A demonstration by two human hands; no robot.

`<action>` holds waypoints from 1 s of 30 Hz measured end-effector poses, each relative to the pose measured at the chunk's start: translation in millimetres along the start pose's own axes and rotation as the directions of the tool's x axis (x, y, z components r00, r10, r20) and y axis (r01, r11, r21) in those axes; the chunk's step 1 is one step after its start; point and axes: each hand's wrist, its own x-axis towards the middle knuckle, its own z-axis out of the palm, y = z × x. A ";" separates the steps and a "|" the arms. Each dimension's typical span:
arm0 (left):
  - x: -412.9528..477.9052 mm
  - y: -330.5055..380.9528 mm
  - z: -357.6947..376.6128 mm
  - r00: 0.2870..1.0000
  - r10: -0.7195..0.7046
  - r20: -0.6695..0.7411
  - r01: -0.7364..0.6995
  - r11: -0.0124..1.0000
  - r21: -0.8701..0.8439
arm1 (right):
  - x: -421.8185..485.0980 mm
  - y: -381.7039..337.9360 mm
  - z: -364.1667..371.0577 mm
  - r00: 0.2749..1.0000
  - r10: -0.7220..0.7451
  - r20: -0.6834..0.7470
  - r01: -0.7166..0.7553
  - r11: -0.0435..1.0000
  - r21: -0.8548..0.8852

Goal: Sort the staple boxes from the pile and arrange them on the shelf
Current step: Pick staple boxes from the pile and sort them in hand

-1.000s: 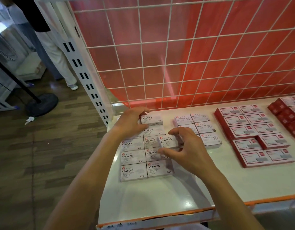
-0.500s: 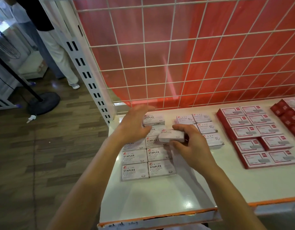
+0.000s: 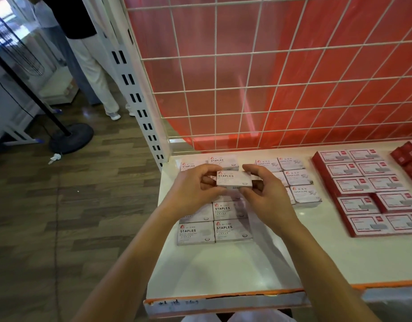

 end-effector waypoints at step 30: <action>-1.0 -5.3 22.7 0.956 -0.013 -0.293 0.131 0.914 0.385 | 21.5 -6.2 21.3 0.999 0.023 -0.048 -0.043 0.884 -0.466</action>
